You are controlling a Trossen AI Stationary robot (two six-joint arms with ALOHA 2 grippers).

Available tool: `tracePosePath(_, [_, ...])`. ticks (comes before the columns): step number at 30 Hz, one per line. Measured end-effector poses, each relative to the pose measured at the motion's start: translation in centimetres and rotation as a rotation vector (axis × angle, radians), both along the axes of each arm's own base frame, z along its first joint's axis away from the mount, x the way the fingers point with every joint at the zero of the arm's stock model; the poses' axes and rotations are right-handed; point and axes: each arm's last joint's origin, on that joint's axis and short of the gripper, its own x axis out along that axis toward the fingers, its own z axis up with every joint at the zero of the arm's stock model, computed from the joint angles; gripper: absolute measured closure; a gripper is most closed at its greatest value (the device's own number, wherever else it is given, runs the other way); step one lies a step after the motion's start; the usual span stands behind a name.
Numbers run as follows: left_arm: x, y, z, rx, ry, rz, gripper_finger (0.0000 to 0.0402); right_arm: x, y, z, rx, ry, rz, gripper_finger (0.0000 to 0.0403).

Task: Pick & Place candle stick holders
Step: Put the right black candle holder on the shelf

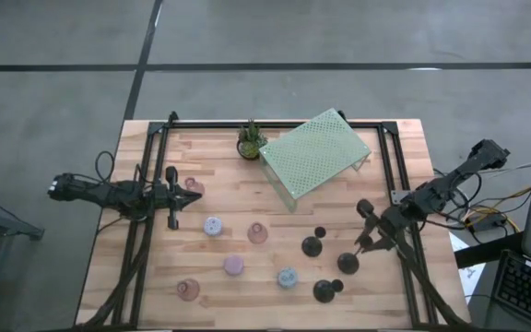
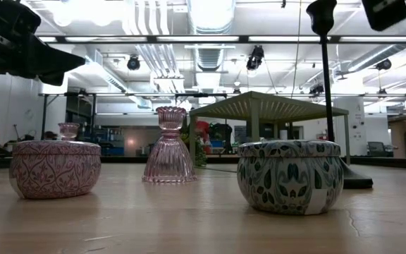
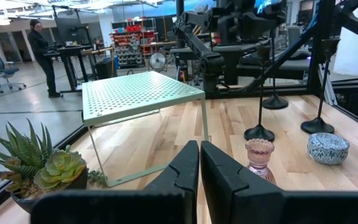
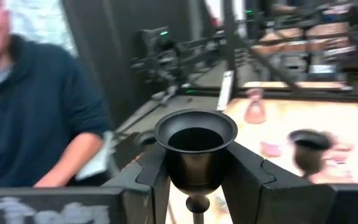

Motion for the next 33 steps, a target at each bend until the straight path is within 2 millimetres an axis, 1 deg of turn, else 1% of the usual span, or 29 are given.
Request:
tracePosePath(3, [0.0, 0.0, 0.0, 0.000, 0.000, 0.000, 0.0381, -0.1, -0.5, 1.7, -0.037, 0.062, -0.125, 0.0303])
tracePosePath(5, [0.0, 0.0, 0.0, 0.000, 0.000, 0.000, 0.0381, -0.2, -1.0, 2.8, -0.075, 0.107, -0.245, 0.0306])
tracePosePath(7, [0.0, 0.0, 0.0, 0.000, 0.000, 0.000, 0.0381, -0.3, -1.5, 3.9, -0.100, 0.115, -0.372, 0.0304])
tracePosePath(10, [0.0, 0.0, 0.0, 0.000, 0.000, 0.000, 0.0380, -0.7, -2.2, 5.7, -0.101, 0.083, -0.528, 0.0294])
tracePosePath(13, [0.0, 0.0, 0.0, 0.000, 0.000, 0.000, 0.0380, -1.1, -2.7, 7.6, -0.099, 0.029, -0.613, 0.0288])
tracePosePath(17, [0.0, 0.0, 0.0, 0.000, 0.000, 0.000, 0.0381, -1.7, -3.4, 10.2, -0.088, -0.029, -0.693, 0.0297])
tracePosePath(20, [0.0, 0.0, 0.0, 0.000, 0.000, 0.000, 0.0381, -2.0, -4.1, 11.7, -0.129, -0.059, -0.825, 0.0303])
tracePosePath(22, [0.0, 0.0, 0.0, 0.000, 0.000, 0.000, 0.0381, -2.3, -4.6, 12.5, -0.150, -0.061, -0.907, 0.0303])
tracePosePath(24, [0.0, 0.0, 0.0, 0.000, 0.000, 0.000, 0.0381, -2.6, -5.1, 13.3, -0.136, -0.069, -0.969, 0.0300])
tracePosePath(28, [0.0, 0.0, 0.0, 0.000, 0.000, 0.000, 0.0381, -3.1, -6.0, 14.5, -0.108, -0.086, -1.027, 0.0295])
tracePosePath(31, [0.0, 0.0, 0.0, 0.000, 0.000, 0.000, 0.0381, -2.9, -6.3, 15.0, -0.122, -0.086, -1.086, 0.0296])
tracePosePath(33, [0.0, 0.0, 0.0, 0.000, 0.000, 0.000, 0.0381, -2.5, -6.7, 15.1, -0.140, -0.071, -1.196, 0.0298])
